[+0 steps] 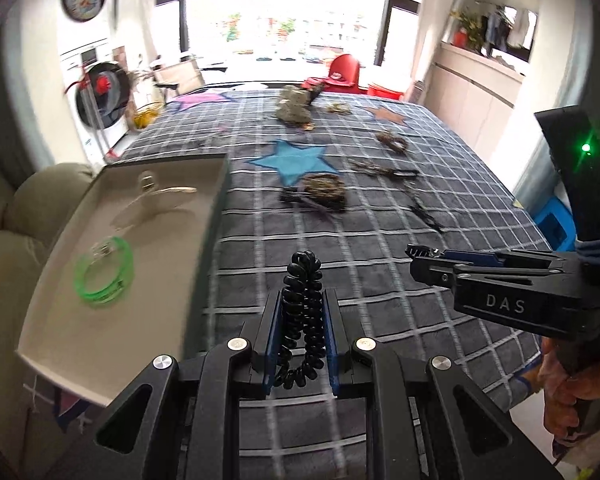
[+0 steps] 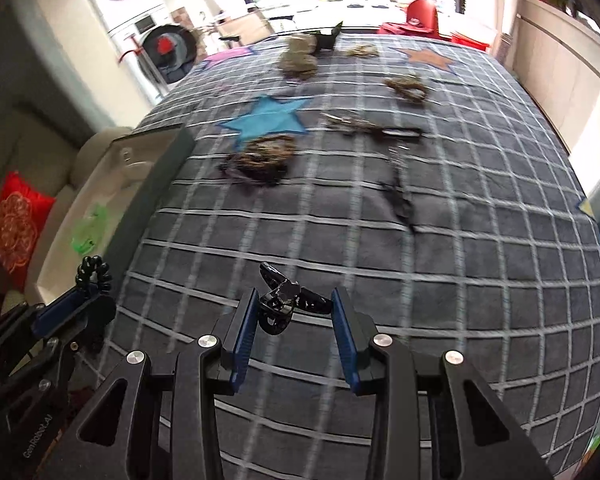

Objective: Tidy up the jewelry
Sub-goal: 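Carry the hair tie and claw clip into the white box and release both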

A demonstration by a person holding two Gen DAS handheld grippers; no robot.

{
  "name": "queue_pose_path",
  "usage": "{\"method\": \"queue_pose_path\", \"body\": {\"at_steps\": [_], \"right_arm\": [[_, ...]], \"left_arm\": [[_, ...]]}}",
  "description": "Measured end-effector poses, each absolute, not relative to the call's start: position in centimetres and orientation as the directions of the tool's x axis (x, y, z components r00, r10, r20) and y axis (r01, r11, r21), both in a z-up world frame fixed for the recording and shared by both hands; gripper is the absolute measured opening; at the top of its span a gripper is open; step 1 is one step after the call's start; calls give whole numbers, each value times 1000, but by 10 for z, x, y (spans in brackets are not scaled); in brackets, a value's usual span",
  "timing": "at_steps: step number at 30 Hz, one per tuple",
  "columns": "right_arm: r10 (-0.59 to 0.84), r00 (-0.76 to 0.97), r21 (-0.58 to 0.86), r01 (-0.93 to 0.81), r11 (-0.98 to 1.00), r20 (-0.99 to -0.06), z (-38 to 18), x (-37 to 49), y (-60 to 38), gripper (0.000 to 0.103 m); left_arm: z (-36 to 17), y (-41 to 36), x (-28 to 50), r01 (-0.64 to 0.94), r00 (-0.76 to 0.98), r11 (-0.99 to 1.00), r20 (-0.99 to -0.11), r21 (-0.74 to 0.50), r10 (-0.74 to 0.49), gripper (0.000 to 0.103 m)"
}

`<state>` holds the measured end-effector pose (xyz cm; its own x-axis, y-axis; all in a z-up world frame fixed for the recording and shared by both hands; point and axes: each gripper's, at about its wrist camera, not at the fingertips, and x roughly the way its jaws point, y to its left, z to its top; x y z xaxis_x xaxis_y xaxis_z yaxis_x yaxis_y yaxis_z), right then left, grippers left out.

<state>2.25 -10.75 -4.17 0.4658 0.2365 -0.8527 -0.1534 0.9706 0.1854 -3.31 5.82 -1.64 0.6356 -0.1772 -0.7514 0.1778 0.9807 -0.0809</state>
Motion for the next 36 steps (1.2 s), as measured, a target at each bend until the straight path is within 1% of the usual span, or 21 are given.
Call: {"method": "queue_pose_path", "body": {"at_steps": [6, 10, 16, 21, 30, 36], "right_arm": [[272, 454, 175, -245, 954, -848, -33, 31, -57, 40], [303, 440, 175, -309, 935, -845, -28, 42, -19, 40], [327, 424, 152, -396, 905, -845, -23, 58, 33, 40], [333, 406, 138, -439, 888, -851, -25, 79, 71, 40], [299, 346, 119, -455, 883, -889, -54, 118, 116, 40], [272, 336, 101, -447, 889, -902, -69, 133, 131, 40]], "left_arm": [[-15, 102, -32, 91, 660, 989, -737, -117, -147, 21], [-15, 134, -28, 16, 672, 993, -735, -113, -94, 21], [-30, 193, -15, -142, 647, 985, -763, -99, 17, 21], [-46, 231, -3, -221, 621, 970, -781, -97, 63, 21], [-76, 258, 15, -275, 545, 957, -835, -96, 72, 22], [-83, 257, 23, -264, 526, 961, -848, -84, 70, 22]]}}
